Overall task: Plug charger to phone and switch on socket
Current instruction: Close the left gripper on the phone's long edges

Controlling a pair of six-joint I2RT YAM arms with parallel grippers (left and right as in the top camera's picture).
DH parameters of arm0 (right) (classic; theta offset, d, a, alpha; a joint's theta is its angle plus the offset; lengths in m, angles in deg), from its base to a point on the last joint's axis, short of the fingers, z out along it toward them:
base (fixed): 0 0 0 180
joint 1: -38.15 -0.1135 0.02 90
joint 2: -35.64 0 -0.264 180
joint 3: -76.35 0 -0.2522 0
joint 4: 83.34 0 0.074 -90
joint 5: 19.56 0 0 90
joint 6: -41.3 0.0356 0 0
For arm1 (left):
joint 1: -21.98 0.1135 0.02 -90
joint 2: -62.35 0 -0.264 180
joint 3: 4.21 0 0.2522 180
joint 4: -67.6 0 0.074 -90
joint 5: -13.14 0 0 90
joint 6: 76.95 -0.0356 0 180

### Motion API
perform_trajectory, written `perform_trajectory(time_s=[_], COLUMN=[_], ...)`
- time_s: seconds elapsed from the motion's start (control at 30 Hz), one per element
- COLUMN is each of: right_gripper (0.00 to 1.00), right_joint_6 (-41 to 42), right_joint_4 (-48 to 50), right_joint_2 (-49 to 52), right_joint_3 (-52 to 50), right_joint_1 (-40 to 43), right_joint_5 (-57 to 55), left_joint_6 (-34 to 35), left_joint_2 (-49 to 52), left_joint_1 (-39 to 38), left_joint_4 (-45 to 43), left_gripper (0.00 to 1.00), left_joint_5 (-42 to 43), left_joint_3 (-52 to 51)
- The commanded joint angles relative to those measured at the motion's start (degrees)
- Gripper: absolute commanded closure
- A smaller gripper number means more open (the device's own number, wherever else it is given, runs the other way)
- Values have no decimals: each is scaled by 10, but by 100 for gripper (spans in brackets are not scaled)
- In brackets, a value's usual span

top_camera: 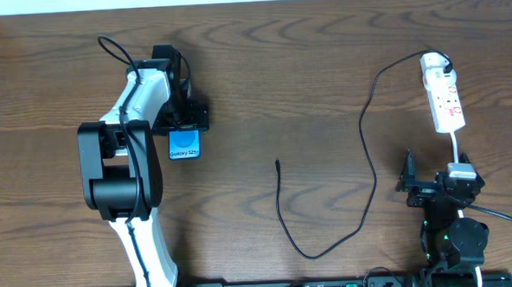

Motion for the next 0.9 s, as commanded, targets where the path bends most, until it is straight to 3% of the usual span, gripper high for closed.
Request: perform_trajectory(time_s=[0.0,0.43,0.87], right_gripper=[1,1,1], right_joint_6=[10,10,10], right_joint_4=[-1,-1,-1], right_joint_2=[-2,-2,-2], right_joint_3=[0,0,0], right_joint_1=[2,2,2], right_joint_5=[-7,-7,-7], left_joint_6=[-12,-12,-12], left_joint_2=[7,7,7], left_joint_1=[-1,-1,-1], left_joint_4=[0,-1,-3], left_gripper=[2,0,15], left_joint_5=[-5,-5,-5], left_joint_3=[-8,-12,-12])
